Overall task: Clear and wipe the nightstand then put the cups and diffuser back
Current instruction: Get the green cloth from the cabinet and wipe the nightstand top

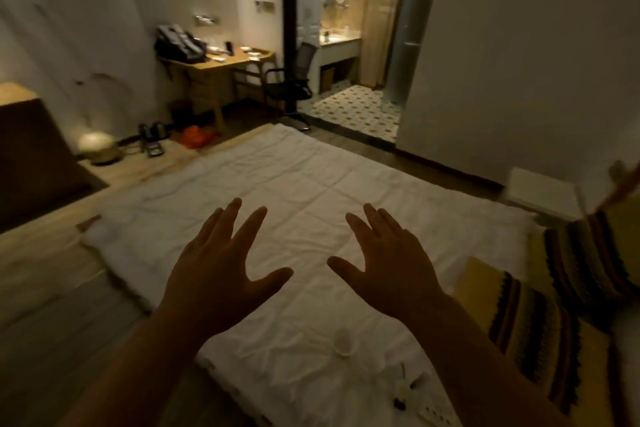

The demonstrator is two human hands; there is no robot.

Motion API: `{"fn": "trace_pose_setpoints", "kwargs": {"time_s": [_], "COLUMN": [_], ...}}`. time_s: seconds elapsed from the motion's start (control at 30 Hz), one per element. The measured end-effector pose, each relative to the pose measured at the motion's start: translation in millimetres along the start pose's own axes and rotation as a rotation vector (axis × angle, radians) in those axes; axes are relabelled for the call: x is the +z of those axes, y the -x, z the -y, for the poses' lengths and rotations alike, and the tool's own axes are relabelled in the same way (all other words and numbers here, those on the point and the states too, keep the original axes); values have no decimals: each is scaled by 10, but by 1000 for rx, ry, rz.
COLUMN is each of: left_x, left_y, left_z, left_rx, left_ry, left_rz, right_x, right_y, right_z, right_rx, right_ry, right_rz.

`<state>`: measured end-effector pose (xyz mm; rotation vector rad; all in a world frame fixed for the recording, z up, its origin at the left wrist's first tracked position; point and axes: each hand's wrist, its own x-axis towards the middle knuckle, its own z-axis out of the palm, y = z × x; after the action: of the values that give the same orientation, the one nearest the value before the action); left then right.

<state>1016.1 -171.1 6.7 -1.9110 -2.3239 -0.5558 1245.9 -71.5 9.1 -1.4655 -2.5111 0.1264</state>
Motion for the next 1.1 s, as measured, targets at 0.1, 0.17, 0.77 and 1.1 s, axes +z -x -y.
{"fn": "trace_pose_setpoints", "kwargs": {"time_s": [0.1, 0.17, 0.77, 1.1], "left_x": [-250, -442, -1617, -1317], "left_y": [236, 402, 1725, 704], "left_z": [626, 1006, 3962, 5319], "left_rx": [-146, -231, -720, -731], "left_ry": [-30, -50, -181, -195], "left_rz": [-24, -41, -41, -19], "right_x": [193, 314, 1330, 2159], "right_y": [-268, -409, -1279, -2582], "right_z": [703, 1181, 4975, 5916], "right_rx": [-150, -252, -806, -889], "right_ry": [-16, -14, -98, -105], "right_rz": [38, 55, 159, 196]}}
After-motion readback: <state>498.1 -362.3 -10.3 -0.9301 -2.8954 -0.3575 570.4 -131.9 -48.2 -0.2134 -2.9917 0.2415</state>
